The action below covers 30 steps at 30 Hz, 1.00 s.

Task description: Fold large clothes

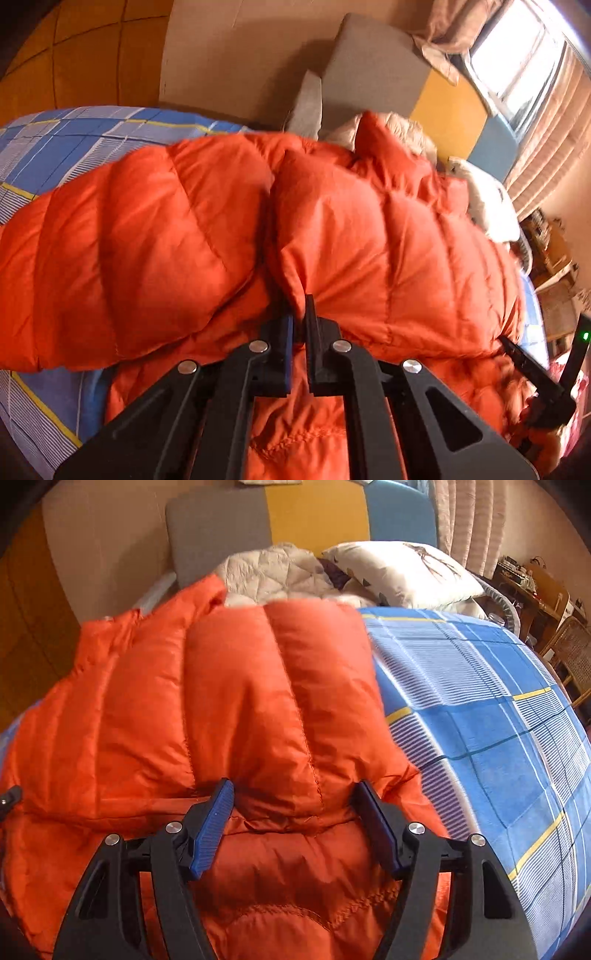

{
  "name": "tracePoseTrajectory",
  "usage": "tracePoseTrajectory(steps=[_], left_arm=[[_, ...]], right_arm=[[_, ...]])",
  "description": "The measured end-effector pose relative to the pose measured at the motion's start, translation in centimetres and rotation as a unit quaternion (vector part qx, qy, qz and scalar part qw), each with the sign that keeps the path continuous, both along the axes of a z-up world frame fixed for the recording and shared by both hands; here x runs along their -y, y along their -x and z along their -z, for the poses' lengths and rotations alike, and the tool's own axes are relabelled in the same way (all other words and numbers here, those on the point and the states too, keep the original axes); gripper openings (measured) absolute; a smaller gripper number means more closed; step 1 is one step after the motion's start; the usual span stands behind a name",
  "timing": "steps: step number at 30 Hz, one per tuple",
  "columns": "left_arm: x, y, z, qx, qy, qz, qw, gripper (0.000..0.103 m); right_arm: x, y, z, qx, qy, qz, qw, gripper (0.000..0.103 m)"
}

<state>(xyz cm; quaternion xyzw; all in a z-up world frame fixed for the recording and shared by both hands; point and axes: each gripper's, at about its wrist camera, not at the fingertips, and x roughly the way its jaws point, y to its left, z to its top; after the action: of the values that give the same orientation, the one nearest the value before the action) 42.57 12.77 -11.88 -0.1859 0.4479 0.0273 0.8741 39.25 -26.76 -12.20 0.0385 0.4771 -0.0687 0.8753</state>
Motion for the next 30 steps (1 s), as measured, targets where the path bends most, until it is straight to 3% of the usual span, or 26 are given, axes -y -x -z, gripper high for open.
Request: tracePoseTrajectory(steps=[2, 5, 7, 9, 13, 18, 24, 27, 30], left_arm=[[0.4, -0.1, 0.3, -0.002, -0.012, -0.001, 0.9999, 0.005], [0.7, 0.1, -0.2, 0.002, -0.026, -0.013, 0.9996, 0.015], [0.8, 1.0, -0.5, 0.006, -0.027, -0.023, 0.9994, 0.041], [0.9, 2.4, -1.1, 0.021, -0.026, -0.025, 0.9991, 0.047], [0.5, 4.7, -2.0, 0.036, -0.024, -0.036, 0.9984, 0.052], [-1.2, 8.2, -2.7, 0.056, -0.015, -0.06, 0.9965, 0.063], [-6.3, 12.9, -1.8, 0.049, 0.013, -0.129, 0.9904, 0.067], [-9.7, 15.4, -0.7, 0.038, 0.031, -0.174, 0.9834, 0.068], [-13.7, 18.0, 0.2, 0.033, 0.047, -0.231, 0.9712, 0.069]], right_arm=[[-0.3, -0.4, 0.3, -0.006, 0.011, 0.002, 1.0, 0.068], [-0.4, -0.3, 0.0, -0.007, 0.025, 0.004, 1.0, 0.068], [-1.0, 0.4, -0.5, -0.001, 0.041, 0.003, 0.999, 0.069], [-1.5, 1.3, -1.1, 0.011, 0.054, 0.001, 0.998, 0.07], [-2.9, 3.4, -2.4, 0.034, 0.057, -0.017, 0.998, 0.076], [-5.1, 6.2, -3.4, 0.048, 0.052, -0.048, 0.996, 0.076], [-7.3, 9.7, -2.8, 0.038, 0.041, -0.076, 0.996, 0.076], [-8.4, 11.2, -2.3, 0.039, 0.046, -0.088, 0.994, 0.076], [-9.4, 12.2, -1.8, 0.042, 0.056, -0.094, 0.993, 0.079]])
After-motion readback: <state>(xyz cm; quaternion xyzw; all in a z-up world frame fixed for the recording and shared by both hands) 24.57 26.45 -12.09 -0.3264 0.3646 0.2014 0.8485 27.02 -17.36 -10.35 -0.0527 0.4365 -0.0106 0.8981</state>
